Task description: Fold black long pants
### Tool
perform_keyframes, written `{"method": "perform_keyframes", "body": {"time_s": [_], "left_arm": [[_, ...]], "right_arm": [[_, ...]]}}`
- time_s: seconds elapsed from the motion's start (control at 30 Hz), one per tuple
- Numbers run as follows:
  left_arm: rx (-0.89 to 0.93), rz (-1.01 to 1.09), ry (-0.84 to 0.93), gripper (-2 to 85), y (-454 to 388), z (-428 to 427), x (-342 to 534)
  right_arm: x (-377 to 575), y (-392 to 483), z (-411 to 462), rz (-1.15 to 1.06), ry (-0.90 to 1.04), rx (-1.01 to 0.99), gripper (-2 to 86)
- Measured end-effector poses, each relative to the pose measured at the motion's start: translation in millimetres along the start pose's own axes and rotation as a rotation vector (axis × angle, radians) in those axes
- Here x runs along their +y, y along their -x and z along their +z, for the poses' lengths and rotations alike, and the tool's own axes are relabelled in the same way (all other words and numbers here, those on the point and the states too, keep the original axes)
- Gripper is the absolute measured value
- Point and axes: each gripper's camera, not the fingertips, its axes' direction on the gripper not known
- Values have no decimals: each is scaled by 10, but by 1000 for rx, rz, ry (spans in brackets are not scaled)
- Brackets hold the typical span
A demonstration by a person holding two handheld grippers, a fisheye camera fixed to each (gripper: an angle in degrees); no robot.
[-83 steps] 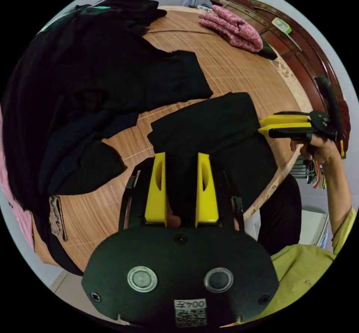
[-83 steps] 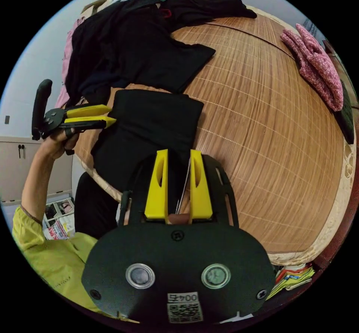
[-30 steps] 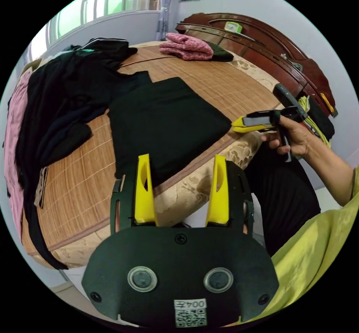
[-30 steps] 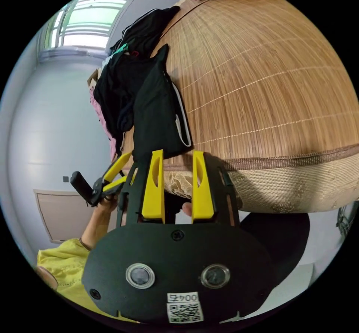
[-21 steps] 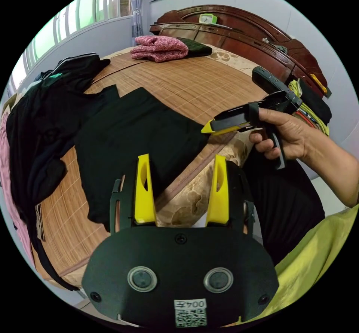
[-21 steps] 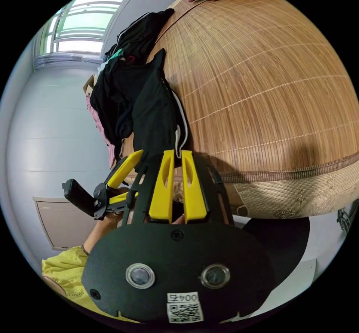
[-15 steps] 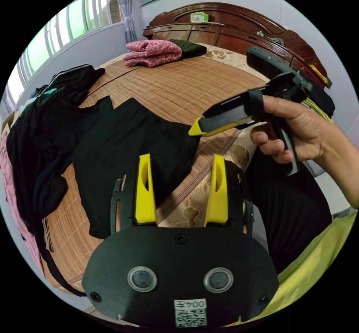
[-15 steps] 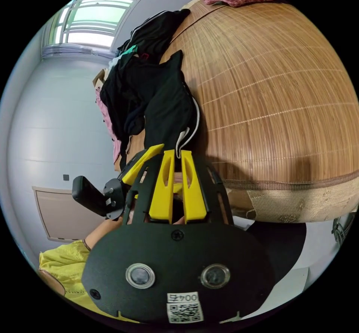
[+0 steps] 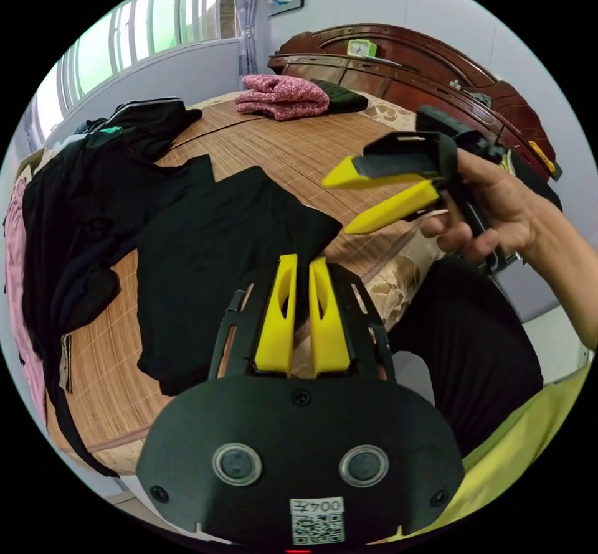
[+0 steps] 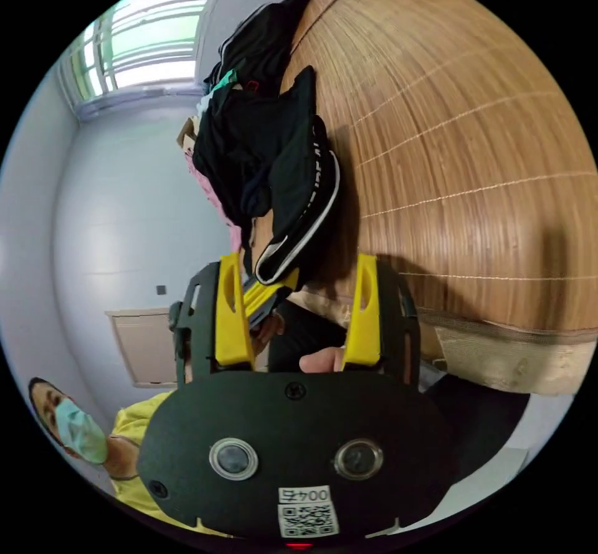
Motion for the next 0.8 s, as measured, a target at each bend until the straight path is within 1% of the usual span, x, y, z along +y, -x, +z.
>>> {"method": "perform_keyframes", "body": {"time_s": [0.07, 0.2, 0.5, 0.6, 0.67, 0.7, 0.77, 0.8], "left_arm": [[10, 9, -7, 26, -7, -15, 129], [30, 35, -33, 25, -11, -10, 449], [100, -32, -81, 26, 112, 254, 1007], [112, -60, -71, 29, 147, 418, 1174], [130, -126, -42, 33, 201, 535, 1278], [167, -191, -31, 37, 260, 604, 1364], [277, -326, -41, 49, 386, 689, 1529], [377, -429, -57, 61, 482, 753, 1667]], "right_arm": [[-113, -85, 105, 20, 15, -16, 269], [-269, -105, 295, 16, 31, -38, 257], [-622, -185, 705, 17, 19, -61, 166], [-671, -232, 773, 28, -20, -72, 102], [-690, -213, 809, 45, -35, -67, 61], [-695, -184, 816, 41, -38, -48, 59], [-724, -13, 845, 11, -33, 60, 53], [-734, 34, 850, 3, -30, 79, 52]]}}
